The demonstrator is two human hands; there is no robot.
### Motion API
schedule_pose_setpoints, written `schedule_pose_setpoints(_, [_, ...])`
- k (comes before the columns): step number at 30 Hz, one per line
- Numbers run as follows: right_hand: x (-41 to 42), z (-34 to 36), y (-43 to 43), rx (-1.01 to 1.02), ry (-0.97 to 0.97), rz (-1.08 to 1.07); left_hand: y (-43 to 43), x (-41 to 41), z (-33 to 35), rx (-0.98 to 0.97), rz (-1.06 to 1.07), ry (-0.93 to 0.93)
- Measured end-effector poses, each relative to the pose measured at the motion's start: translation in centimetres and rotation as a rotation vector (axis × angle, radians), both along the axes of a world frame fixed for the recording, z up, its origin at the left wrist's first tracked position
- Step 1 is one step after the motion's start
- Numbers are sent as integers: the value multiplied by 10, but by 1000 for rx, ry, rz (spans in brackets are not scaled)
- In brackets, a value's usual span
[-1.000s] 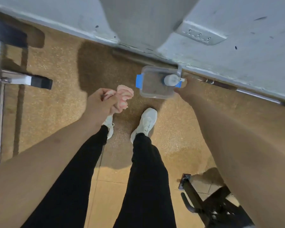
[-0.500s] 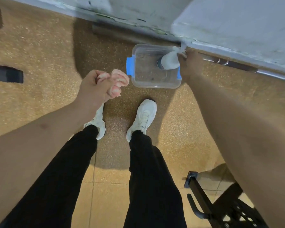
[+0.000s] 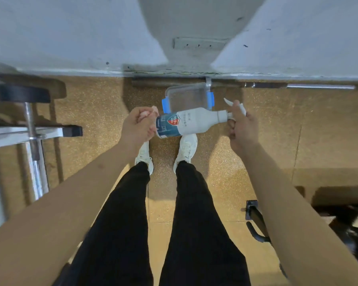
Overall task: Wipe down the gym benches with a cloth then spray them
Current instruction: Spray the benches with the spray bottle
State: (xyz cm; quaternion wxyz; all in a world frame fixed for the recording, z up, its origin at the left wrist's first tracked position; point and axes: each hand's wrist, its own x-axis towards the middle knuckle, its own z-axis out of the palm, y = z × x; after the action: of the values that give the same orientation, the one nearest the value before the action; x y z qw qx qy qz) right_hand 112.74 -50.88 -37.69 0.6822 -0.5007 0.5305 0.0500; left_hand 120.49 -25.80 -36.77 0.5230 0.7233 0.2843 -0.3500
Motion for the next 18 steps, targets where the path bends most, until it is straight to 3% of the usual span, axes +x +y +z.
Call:
schedule_pose_setpoints(4, [-24, 88, 10, 103, -54, -140, 3, -6, 77, -116, -210, -43])
schedule_pose_setpoints(10, [-45, 193, 17, 73, -153, -268, 18, -18, 168, -177, -805, -174])
schedule_pose_setpoints(13, [-62, 246, 33, -21, -262, -397, 13, -26, 214, -236, -873, -212])
schedule_pose_setpoints(16, [-82, 293, 50, -269, -297, -440, 8, -37, 249, -383, -846, -173])
schedule_pose_setpoints(18, [-95, 320, 61, -283, -340, -476, 0, -47, 270, -455, -908, -125])
